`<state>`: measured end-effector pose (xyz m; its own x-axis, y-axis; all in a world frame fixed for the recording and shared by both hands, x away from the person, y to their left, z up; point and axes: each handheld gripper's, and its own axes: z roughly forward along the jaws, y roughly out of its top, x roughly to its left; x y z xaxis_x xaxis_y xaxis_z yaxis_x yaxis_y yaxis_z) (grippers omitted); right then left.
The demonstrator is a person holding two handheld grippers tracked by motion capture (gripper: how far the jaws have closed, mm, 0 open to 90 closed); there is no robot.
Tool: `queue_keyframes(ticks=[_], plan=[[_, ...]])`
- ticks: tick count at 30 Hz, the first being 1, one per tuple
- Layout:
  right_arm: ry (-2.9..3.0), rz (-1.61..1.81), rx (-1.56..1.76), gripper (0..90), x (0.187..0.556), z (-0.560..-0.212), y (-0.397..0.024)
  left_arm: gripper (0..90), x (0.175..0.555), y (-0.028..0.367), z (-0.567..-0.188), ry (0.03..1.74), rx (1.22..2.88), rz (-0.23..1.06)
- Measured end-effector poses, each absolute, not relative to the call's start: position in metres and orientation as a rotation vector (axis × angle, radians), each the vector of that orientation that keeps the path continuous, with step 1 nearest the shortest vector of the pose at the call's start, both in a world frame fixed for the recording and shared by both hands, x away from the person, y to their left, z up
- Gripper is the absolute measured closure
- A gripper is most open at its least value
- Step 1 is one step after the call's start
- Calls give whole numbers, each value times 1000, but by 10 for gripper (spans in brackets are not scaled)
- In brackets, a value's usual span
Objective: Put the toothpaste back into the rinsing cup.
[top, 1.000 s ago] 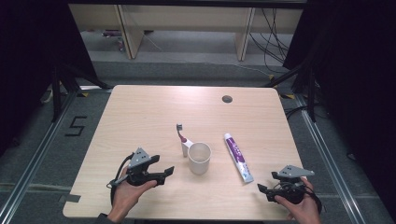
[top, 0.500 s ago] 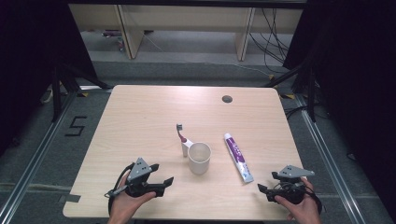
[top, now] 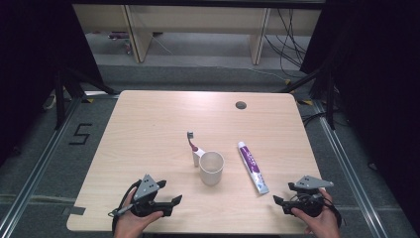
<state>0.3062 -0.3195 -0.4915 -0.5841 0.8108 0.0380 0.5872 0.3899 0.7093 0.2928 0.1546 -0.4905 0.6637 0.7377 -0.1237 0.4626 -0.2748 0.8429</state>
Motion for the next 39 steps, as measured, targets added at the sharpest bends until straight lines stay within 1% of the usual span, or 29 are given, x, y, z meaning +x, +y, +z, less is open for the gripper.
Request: queue_keyframes(ticks=[1, 7, 11, 14, 17, 21, 28, 31, 35, 36, 39], plan=[[2344, 1012, 1262, 236, 305, -491, -318, 230, 292, 154, -491, 937, 1915, 357], [2346, 1034, 1243, 239, 308, -490, -319, 231, 289, 156, -493, 932, 1923, 353], [2334, 1027, 1216, 244, 312, -483, -320, 230, 287, 156, -494, 942, 1928, 351], [2341, 1036, 1269, 249, 316, -476, -317, 230, 288, 156, -496, 934, 1934, 352], [2346, 1021, 1201, 255, 323, -471, -316, 230, 287, 157, -496, 932, 1940, 352], [2355, 993, 1251, 262, 330, -463, -310, 230, 287, 156, -496, 925, 1947, 353], [2402, 938, 1229, 278, 353, -454, -300, 230, 287, 156, -497, 935, 1960, 357], [2375, 963, 1232, 289, 359, -455, -292, 231, 286, 156, -497, 933, 1957, 358], [2452, 897, 1186, 303, 370, -452, -284, 230, 286, 156, -498, 922, 1966, 356], [2447, 904, 1242, 306, 370, -452, -280, 230, 286, 155, -498, 925, 1955, 353], [2466, 880, 1182, 315, 378, -453, -275, 230, 286, 156, -498, 920, 1966, 356]])
